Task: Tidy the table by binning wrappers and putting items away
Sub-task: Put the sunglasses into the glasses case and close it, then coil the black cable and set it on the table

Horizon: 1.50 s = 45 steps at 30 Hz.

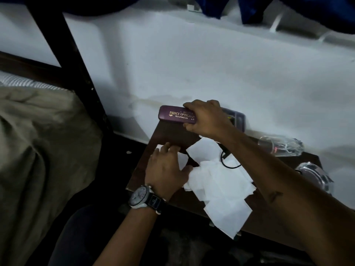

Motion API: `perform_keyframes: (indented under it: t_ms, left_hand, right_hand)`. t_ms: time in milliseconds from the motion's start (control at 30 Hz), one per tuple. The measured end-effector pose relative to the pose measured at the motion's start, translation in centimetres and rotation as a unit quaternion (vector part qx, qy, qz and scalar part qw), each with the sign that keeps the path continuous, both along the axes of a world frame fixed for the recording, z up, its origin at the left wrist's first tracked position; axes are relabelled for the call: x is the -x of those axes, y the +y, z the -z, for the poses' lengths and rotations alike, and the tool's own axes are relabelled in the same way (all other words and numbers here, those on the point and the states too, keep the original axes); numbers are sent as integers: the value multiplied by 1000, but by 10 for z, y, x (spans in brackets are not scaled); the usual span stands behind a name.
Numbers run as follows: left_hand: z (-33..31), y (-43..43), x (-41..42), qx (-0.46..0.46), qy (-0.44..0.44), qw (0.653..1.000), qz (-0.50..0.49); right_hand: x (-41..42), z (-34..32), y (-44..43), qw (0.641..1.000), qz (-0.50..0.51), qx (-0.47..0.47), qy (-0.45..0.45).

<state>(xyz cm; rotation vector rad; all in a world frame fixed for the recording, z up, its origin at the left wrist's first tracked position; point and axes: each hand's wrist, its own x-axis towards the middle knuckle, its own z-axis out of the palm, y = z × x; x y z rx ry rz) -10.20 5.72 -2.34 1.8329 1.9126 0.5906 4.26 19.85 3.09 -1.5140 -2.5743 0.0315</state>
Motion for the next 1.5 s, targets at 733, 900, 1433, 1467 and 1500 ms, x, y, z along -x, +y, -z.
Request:
perform_keyframes:
  t_ms: [733,900,1433,1467,1500]
  left_hand:
    - [1,9,2,2,12,1000,12]
    - [1,7,9,6,6,1000,7]
    - [-7,-7,-58,18,-4,998,65]
    - [-6,-8,-62,23,-1,997,68]
    - [-5,-9,-66,25,3,997,74]
  right_hand:
    - [9,40,46,983,-23,34,-180]
    - [-8,13,15,999,-23,5,-35]
    - [-181,20,-175,906,266,39,328]
    - [-182,26,-179,904,270,38,329]
    - [-183,29,-183,903,275,41,329]
